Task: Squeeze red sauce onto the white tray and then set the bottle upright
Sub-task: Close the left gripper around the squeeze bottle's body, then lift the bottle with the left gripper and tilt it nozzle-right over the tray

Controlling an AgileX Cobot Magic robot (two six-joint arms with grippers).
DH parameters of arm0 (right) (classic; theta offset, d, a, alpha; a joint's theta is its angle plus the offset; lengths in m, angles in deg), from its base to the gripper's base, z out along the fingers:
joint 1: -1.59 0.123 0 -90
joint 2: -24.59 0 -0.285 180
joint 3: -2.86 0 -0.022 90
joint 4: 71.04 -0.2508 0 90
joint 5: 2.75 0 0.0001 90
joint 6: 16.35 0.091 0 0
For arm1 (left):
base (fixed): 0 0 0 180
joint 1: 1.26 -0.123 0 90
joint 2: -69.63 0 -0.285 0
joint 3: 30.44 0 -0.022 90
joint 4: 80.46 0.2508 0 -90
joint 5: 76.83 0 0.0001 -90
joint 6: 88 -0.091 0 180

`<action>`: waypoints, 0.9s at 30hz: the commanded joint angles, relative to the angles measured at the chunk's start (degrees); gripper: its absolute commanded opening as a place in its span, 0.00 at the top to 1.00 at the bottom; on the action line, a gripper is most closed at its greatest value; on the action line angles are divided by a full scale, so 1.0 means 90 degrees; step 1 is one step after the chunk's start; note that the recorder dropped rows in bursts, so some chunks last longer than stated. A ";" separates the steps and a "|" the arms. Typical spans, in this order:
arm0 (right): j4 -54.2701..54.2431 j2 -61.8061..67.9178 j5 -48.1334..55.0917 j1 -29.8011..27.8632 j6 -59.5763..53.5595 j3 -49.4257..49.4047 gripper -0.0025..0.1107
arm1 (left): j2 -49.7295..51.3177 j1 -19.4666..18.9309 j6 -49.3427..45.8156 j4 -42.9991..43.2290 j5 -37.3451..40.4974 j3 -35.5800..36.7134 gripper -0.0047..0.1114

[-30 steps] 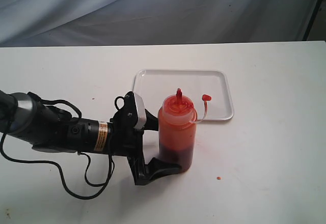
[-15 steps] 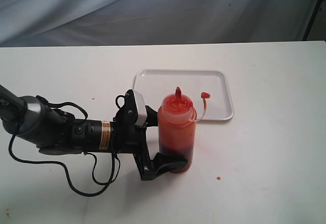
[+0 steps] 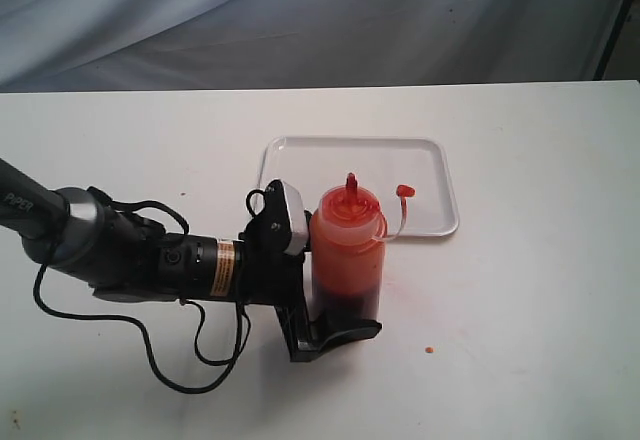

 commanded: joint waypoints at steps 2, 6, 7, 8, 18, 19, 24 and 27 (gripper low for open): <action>-0.0012 -0.0031 -0.0048 -0.0045 -0.0001 0.0033 0.98 | -0.0013 0.0062 0.0011 -0.0097 0.0163 -0.0064 0.06; -0.0012 -0.0031 -0.0048 -0.0045 -0.0001 0.0033 0.98 | -0.0013 0.0062 0.0011 -0.0203 0.0163 -0.0064 0.06; -0.0012 -0.0031 -0.0048 -0.0045 -0.0001 0.0033 0.98 | -0.0013 0.0062 0.0011 -0.0235 0.0163 -0.0064 0.06; -0.0012 -0.0031 -0.0048 -0.0045 -0.0001 0.0033 0.98 | -0.0013 0.0062 0.0011 -0.0249 0.0163 -0.0064 0.06; -0.0012 -0.0031 -0.0048 -0.0045 0.0008 0.0033 0.98 | -0.0013 0.0294 0.0015 -0.0450 0.0371 -0.0064 0.14; -0.0012 -0.0031 -0.0048 -0.0045 0.0008 0.0033 0.98 | -0.0013 0.0345 -0.0014 -0.0500 0.0359 -0.0064 0.18; -0.0012 -0.0031 -0.0048 -0.0045 -0.0008 0.0033 0.98 | -0.0013 0.0398 -0.0051 -0.0622 0.0373 -0.0064 0.46; -0.0012 -0.0031 -0.0048 -0.0045 -0.0008 0.0033 0.98 | -0.0013 0.0398 -0.0051 -0.0622 0.0373 -0.0064 0.60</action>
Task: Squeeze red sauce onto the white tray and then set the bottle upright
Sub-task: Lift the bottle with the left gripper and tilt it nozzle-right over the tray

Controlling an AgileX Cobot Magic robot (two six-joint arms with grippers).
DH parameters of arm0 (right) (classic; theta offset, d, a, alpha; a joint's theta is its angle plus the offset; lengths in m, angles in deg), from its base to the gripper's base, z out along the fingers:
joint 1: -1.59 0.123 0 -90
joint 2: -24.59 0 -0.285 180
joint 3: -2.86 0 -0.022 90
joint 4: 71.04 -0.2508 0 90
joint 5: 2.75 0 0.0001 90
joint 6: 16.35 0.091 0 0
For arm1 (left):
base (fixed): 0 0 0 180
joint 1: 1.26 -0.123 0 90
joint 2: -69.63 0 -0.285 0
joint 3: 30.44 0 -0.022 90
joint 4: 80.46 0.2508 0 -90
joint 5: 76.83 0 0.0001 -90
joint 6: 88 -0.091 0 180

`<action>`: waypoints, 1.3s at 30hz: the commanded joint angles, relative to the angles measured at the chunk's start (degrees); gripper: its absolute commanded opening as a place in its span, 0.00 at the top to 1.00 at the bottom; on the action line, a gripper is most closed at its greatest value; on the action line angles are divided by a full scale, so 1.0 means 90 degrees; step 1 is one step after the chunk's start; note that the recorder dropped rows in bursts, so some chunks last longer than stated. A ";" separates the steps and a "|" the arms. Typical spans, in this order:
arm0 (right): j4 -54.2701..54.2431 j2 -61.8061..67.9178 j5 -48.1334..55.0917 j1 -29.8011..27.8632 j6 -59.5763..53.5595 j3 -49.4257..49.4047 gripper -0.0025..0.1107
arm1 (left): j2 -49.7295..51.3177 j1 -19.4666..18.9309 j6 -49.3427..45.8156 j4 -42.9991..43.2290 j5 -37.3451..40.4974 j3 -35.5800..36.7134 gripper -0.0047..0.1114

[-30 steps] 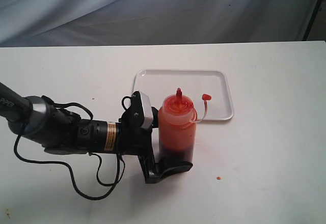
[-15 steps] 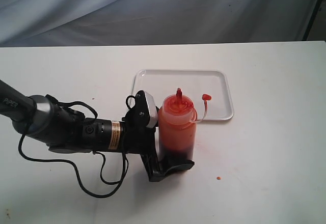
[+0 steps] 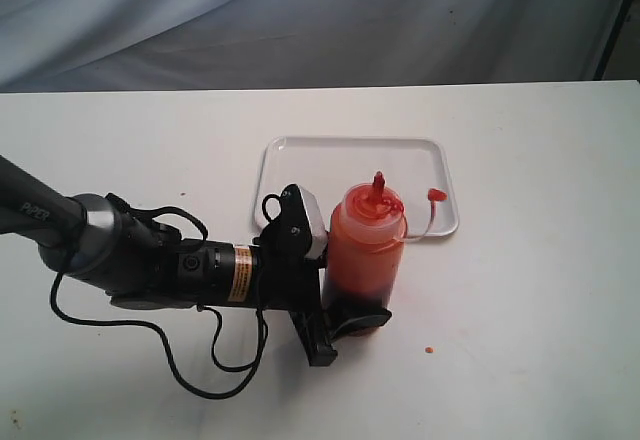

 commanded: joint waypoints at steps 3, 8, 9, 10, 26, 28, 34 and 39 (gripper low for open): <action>-0.0012 -0.0031 -0.0048 -0.0045 -0.0008 0.0033 0.98 | -0.0013 0.0028 -0.0055 -0.0125 0.0009 -0.0035 0.75; -0.0012 -0.0031 -0.0048 -0.0045 -0.0008 0.0033 0.98 | -0.0013 0.0028 -0.0426 -0.0125 0.0009 -0.0035 0.96; -0.0012 -0.0031 -0.0048 -0.0045 -0.0008 0.0033 0.98 | -0.0013 0.0028 -0.0519 -0.0125 0.0009 -0.0035 0.96; -0.0012 -0.0031 -0.0048 -0.0045 0.0007 0.0033 0.98 | -0.0013 0.0028 -0.0534 -0.0125 0.0038 -0.0035 0.96; -0.0012 -0.0031 -0.0048 -0.0045 0.0007 0.0033 0.98 | -0.0843 -0.0189 -0.0628 -0.0258 0.1715 -0.0023 0.96; -0.0012 -0.0031 -0.0048 -0.0045 0.0007 0.0033 0.98 | -0.0971 -0.0189 -0.0628 -0.0258 0.1897 -0.0023 0.96; -0.0012 -0.0031 -0.0048 -0.0045 0.0007 0.0033 0.98 | -0.1341 -0.0189 -0.0475 -0.0258 0.2331 -0.0023 0.96; -0.0012 -0.0031 -0.0048 -0.0045 0.0007 0.0033 0.98 | -0.1672 -0.0189 -0.0387 -0.0258 0.2507 0.0062 0.96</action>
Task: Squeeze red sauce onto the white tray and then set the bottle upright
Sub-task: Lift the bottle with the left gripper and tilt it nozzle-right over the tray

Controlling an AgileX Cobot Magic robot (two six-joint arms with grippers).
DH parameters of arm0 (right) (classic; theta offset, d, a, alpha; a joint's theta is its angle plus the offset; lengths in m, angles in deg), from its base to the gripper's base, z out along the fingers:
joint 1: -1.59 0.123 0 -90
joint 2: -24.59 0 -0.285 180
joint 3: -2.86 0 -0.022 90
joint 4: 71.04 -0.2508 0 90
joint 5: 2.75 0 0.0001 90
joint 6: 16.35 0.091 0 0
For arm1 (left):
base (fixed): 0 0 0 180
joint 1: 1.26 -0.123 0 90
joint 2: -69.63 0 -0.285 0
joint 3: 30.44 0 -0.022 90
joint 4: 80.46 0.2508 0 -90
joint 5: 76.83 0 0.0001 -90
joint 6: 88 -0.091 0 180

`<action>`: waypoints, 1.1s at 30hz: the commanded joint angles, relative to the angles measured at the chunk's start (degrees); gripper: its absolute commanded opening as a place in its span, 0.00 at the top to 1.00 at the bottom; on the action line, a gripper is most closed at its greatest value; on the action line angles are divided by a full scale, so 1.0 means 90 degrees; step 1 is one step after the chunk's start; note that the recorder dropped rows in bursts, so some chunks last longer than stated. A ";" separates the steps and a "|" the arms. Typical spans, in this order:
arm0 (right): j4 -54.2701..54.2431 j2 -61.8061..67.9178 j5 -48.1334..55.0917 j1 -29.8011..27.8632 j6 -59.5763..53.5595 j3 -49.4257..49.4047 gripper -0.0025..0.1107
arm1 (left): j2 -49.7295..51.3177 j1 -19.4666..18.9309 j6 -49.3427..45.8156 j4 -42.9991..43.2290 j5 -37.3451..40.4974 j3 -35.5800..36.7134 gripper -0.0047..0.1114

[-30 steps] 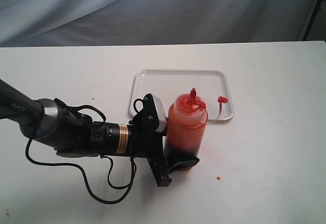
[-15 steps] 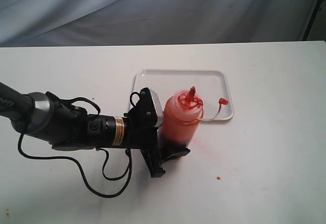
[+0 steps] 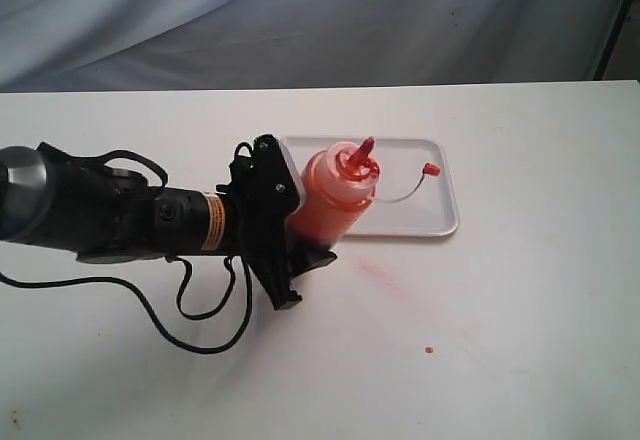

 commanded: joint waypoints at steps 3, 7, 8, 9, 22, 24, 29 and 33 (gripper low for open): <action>-0.0012 -0.0031 -0.0048 -0.0045 0.0007 0.0033 0.98 | -0.0559 -0.0003 0.0180 -0.0112 -0.0042 0.0065 0.96; -0.0012 -0.0031 -0.0048 -0.0045 0.0007 0.0033 0.98 | -0.0749 -0.0003 -0.0060 -0.0112 0.0007 -0.0011 0.96; -0.0012 -0.0031 -0.0048 -0.0045 0.0007 0.0033 0.98 | -0.0767 -0.0003 -0.0180 -0.0112 0.0061 -0.0057 0.96; -0.0012 -0.0031 -0.0048 -0.0045 0.0007 0.0033 0.98 | -0.0765 -0.0003 -0.0331 -0.0112 0.0141 -0.0132 0.96; -0.0012 -0.0031 -0.0048 -0.0045 0.0007 0.0033 0.98 | -0.0765 -0.0003 -0.1192 -0.0387 0.1909 -0.0860 0.96; -0.0012 -0.0031 -0.0048 -0.0045 0.0007 0.0033 0.98 | -0.0765 -0.0003 -0.1446 -0.0387 0.2228 -0.0860 0.96; -0.0012 -0.0031 -0.0048 -0.0045 0.0007 0.0033 0.98 | -0.0765 -0.0003 -0.1538 -0.0387 0.2418 -0.0860 0.96; 0.0102 -0.0031 -0.0063 -0.0045 -0.0086 0.0033 0.98 | -0.0765 -0.0003 -0.1688 -0.0387 0.2639 -0.0860 0.96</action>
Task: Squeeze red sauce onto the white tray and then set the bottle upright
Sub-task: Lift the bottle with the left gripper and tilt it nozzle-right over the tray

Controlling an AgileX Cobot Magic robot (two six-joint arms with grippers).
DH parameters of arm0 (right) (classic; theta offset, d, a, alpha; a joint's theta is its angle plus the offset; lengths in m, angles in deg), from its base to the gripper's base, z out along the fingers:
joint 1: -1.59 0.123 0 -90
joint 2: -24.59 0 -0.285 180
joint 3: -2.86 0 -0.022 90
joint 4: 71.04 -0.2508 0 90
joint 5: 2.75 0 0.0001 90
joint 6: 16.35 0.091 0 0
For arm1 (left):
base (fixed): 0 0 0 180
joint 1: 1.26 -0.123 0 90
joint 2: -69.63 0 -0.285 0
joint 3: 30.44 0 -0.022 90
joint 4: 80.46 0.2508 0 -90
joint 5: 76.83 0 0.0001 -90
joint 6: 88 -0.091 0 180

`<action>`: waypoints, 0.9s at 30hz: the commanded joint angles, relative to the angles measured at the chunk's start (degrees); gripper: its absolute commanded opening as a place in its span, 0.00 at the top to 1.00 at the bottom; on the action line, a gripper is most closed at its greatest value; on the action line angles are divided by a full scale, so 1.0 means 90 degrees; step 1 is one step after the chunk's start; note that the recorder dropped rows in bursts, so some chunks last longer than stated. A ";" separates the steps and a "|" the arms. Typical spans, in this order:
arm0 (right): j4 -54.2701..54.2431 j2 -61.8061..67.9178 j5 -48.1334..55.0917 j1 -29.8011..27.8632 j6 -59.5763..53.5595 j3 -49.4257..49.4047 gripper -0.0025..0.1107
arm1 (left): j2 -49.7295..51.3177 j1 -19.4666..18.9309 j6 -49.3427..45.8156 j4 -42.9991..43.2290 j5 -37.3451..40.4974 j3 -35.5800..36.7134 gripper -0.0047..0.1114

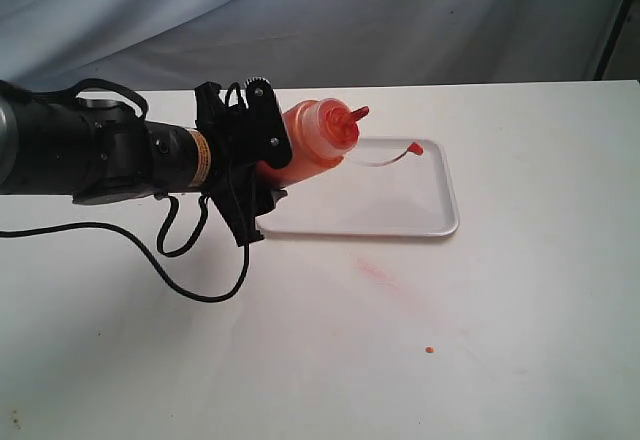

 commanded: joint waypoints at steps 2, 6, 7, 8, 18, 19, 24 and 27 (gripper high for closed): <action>0.0517 -0.0031 -0.0078 -0.0045 -0.0207 0.0033 0.98 | -0.0123 -0.0003 -0.0318 -0.0117 0.0119 -0.0080 0.96; 0.1096 -0.0031 -0.0294 -0.0045 -0.0207 0.0033 0.98 | -0.0123 -0.0003 -0.0331 -0.0117 0.0119 -0.0080 0.96; 0.0905 -0.0031 -0.0684 -0.0045 -0.0136 0.0033 0.98 | -0.0123 -0.0003 -0.0345 -0.0117 0.0119 -0.0080 0.96; 0.0736 -0.0031 -0.0877 -0.0045 -0.0138 0.0033 0.98 | -0.0123 -0.0003 -0.0358 -0.0117 0.0119 -0.0080 0.96; -0.1740 -0.0031 -0.2928 -0.0045 0.0320 0.0033 0.98 | 0.0289 -0.0003 -0.0397 -0.0145 0.0512 -0.0719 0.96; -0.1740 -0.0031 -0.2851 -0.0045 0.0320 0.0033 0.98 | 0.0490 -0.0003 -0.0397 -0.0145 0.0841 -0.0883 0.96; -0.1751 0.0018 -0.2592 0.0403 0.1278 0.0033 0.98 | 0.1465 -0.0003 -0.0408 -0.0117 0.2483 -0.1846 0.96; -0.1662 0.0472 -0.2683 0.1035 0.1278 0.0033 0.98 | 0.1673 -0.0003 -0.0408 -0.0117 0.2428 -0.1994 0.96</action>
